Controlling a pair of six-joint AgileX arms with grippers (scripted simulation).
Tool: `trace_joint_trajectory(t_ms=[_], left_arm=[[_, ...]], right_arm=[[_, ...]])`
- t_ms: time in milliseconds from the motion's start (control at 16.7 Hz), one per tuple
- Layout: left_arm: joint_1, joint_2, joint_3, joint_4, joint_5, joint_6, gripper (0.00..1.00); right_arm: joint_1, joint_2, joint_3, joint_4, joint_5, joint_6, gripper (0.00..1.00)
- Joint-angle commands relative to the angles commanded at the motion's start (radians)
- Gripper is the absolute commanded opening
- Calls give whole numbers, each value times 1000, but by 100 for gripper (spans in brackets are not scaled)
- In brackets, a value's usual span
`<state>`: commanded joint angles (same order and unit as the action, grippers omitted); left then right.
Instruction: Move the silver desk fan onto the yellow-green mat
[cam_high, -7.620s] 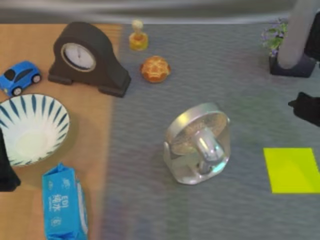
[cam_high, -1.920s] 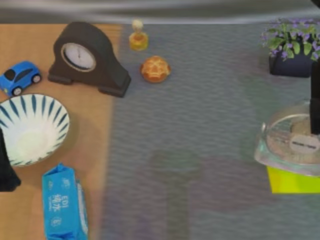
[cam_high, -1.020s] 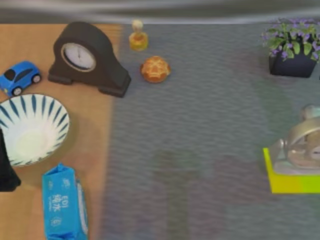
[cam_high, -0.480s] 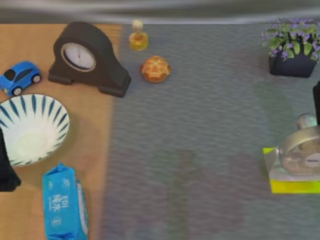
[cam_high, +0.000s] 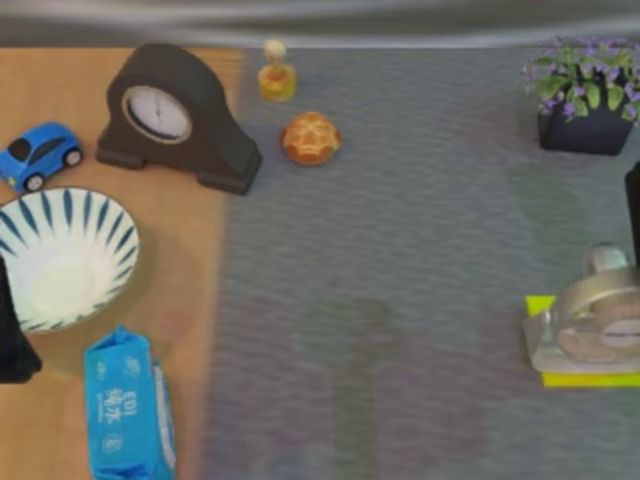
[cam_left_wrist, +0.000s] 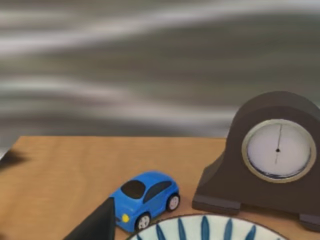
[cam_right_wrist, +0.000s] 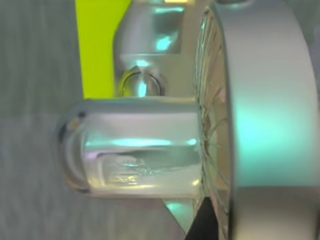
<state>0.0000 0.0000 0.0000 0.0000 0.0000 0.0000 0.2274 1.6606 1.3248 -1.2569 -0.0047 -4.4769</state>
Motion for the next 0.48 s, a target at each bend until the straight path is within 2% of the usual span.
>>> trace_joint_trajectory(t_ms=[300, 480], left_arm=[[0, 0, 0, 0, 0, 0, 100], [0, 0, 0, 0, 0, 0, 100]], right_arm=[[0, 0, 0, 0, 0, 0, 98], [0, 0, 0, 0, 0, 0, 100]])
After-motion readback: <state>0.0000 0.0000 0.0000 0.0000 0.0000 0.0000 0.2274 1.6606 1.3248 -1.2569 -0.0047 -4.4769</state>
